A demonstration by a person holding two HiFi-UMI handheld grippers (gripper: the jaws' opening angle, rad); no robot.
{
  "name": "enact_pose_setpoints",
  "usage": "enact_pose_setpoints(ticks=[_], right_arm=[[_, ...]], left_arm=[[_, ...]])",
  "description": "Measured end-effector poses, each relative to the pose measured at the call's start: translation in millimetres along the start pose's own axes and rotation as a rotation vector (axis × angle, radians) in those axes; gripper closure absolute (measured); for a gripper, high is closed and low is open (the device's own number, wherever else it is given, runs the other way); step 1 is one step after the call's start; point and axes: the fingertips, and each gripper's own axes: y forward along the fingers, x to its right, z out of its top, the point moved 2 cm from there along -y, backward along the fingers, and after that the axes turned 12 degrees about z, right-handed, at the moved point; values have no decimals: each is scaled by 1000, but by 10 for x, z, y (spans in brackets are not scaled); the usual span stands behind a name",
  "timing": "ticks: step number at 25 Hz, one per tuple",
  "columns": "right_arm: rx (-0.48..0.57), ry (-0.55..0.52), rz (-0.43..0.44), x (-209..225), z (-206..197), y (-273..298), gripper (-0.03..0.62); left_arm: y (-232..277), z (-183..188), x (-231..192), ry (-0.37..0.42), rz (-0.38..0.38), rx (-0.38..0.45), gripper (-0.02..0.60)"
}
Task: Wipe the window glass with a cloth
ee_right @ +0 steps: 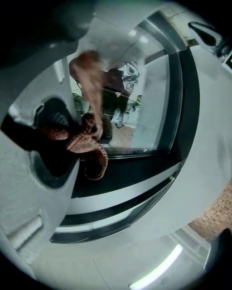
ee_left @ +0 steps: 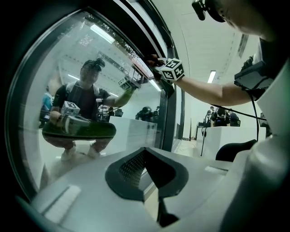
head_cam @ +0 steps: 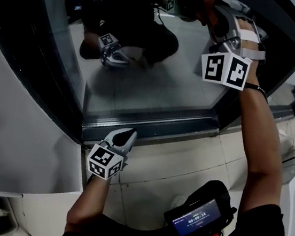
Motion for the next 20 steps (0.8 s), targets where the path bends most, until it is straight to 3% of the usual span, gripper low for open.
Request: enact_pose_setpoints(ticks=[7,20], right_arm=[[-7,7,-15,-255,21,50,551],[16,99,92,-1220,147,-123,551]], left_arm=[[-27,-22,-9,-1,1,-10,565],[-110,-30,-4,11,2,-19,565]])
